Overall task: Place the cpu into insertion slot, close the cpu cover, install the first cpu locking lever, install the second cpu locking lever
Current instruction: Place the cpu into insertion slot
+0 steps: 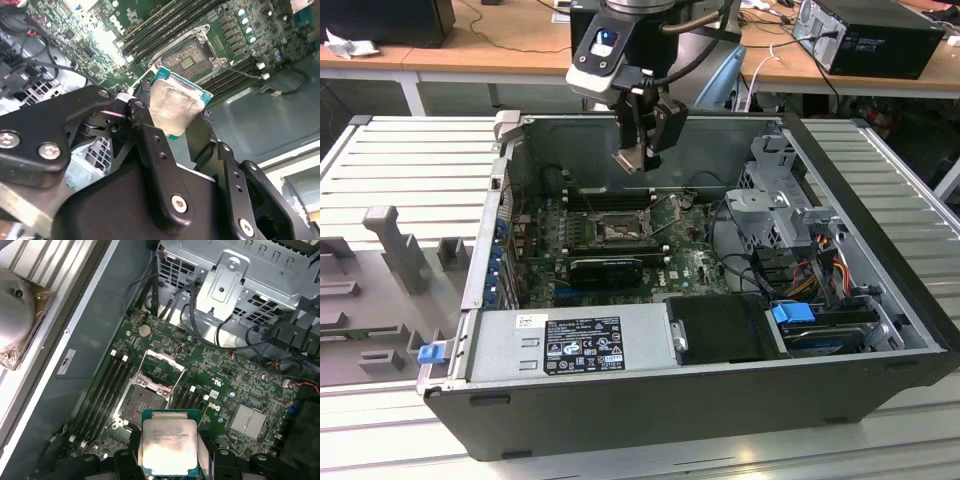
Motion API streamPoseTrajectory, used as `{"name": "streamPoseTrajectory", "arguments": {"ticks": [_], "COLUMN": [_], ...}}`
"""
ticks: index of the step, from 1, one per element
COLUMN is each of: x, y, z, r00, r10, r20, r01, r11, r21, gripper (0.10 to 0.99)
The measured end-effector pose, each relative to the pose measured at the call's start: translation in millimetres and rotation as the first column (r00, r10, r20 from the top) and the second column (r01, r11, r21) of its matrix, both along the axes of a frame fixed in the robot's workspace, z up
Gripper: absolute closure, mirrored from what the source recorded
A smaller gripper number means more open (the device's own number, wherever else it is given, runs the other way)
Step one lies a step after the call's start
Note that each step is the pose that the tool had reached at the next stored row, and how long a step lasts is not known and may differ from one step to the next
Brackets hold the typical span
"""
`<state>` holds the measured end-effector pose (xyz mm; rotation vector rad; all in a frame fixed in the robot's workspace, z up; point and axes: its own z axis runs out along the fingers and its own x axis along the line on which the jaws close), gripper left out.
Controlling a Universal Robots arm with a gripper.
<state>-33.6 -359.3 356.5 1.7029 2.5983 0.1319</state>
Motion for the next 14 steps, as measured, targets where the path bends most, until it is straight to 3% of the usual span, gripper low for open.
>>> {"name": "streamPoseTrajectory", "arguments": {"ticks": [6, 14], "x": [0.0, 0.0], "y": [0.0, 0.0], "z": [-4.7, -11.6], "r00": [0.995, 0.9852], "r10": [-0.1, -0.171], "r20": [-0.0002, -0.0037], "r01": [0.1, 0.171], "r11": [0.995, 0.9853], "r21": [0.0, -0.001], "gripper": [0.561, 0.561]}}
